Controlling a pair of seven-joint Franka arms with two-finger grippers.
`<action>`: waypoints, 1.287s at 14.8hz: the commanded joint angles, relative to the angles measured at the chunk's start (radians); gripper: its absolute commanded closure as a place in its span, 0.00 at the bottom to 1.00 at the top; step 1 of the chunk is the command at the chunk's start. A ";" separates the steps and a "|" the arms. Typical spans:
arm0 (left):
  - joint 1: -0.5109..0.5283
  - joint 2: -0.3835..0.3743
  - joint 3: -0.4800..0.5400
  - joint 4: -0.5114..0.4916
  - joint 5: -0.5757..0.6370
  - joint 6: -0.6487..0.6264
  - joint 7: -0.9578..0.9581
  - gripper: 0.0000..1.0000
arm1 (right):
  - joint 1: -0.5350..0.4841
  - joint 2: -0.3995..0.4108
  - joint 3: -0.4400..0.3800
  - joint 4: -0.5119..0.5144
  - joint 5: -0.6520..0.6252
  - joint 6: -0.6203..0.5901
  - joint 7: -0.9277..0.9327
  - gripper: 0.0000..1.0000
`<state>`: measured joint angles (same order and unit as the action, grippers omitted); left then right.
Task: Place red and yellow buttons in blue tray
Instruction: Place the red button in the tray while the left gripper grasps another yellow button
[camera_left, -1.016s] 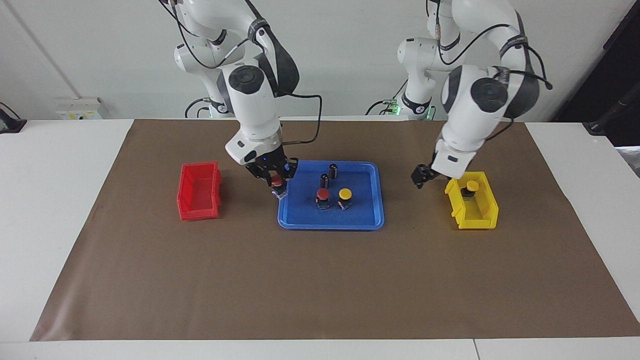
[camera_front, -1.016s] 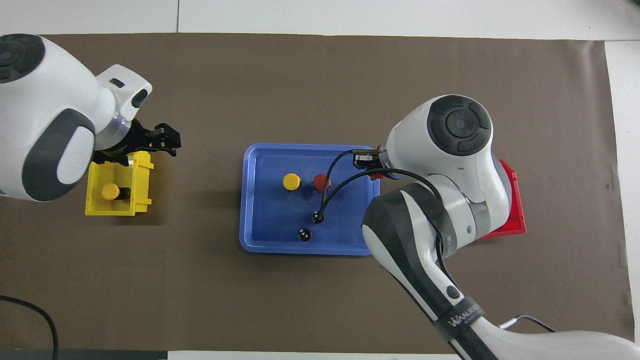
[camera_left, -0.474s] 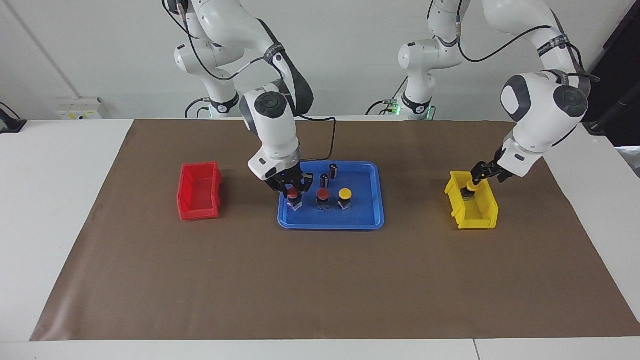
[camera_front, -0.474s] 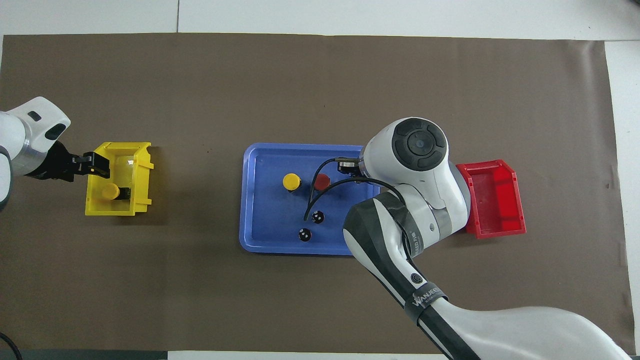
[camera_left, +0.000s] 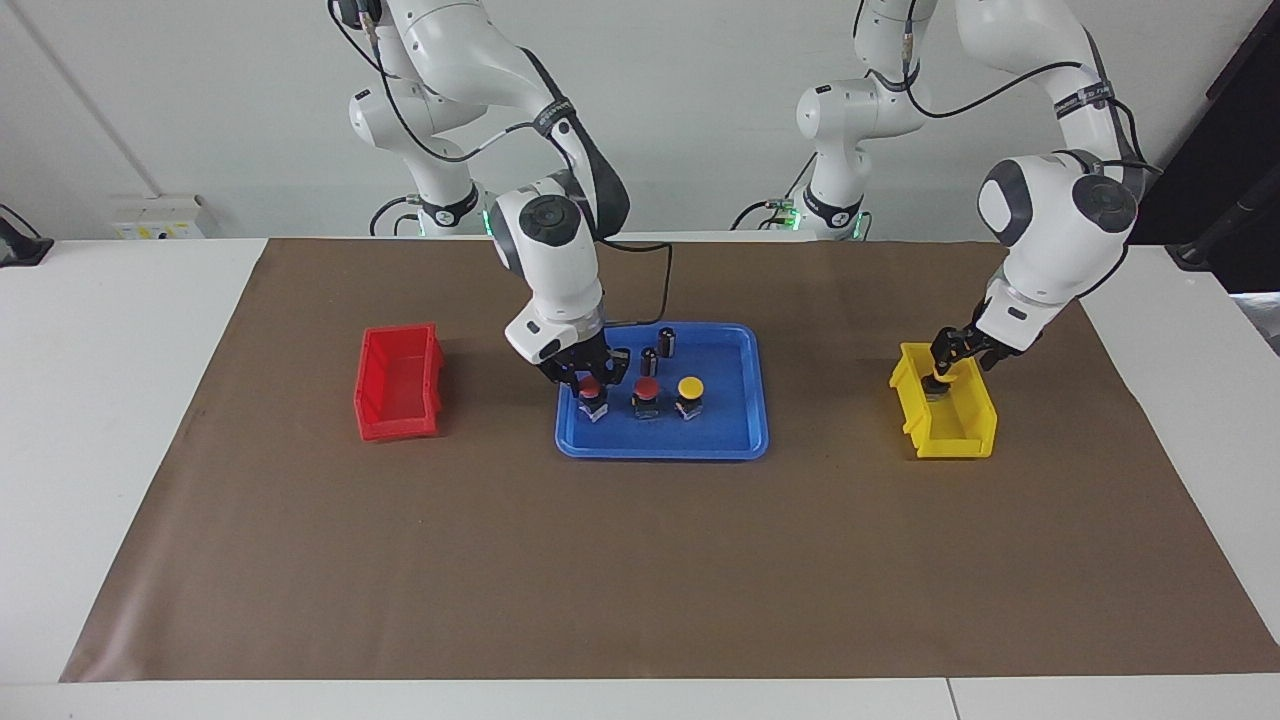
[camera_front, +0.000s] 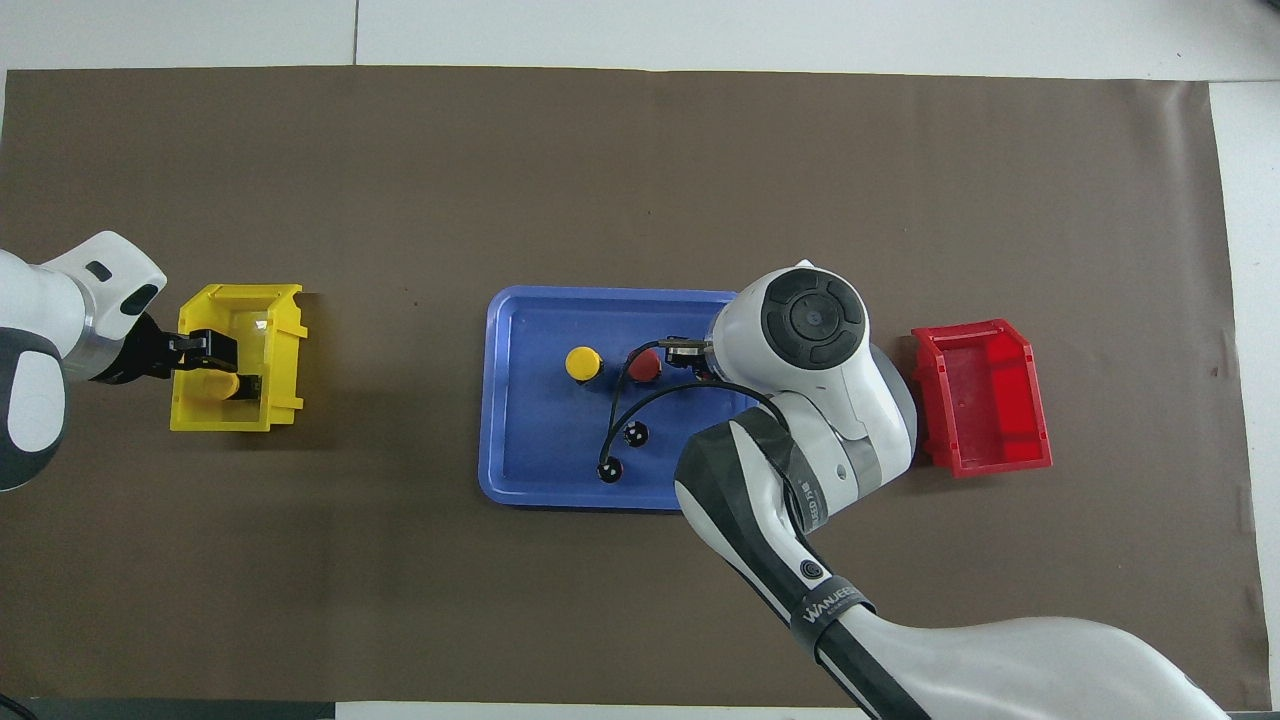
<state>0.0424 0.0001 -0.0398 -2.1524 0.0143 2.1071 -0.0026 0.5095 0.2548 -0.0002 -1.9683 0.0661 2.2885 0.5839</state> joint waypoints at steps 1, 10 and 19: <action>0.013 -0.035 -0.011 -0.058 0.001 0.040 0.010 0.23 | -0.015 -0.003 -0.006 0.020 -0.003 -0.004 0.014 0.00; 0.011 -0.026 -0.011 -0.124 0.001 0.152 -0.004 0.23 | -0.308 -0.135 -0.012 0.437 -0.080 -0.601 -0.239 0.00; 0.013 -0.025 -0.011 -0.135 0.001 0.174 -0.034 0.95 | -0.618 -0.288 -0.018 0.361 -0.091 -0.778 -0.714 0.00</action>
<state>0.0440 -0.0002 -0.0425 -2.2570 0.0143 2.2576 -0.0184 -0.0678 0.0125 -0.0313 -1.5188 -0.0195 1.4884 -0.0634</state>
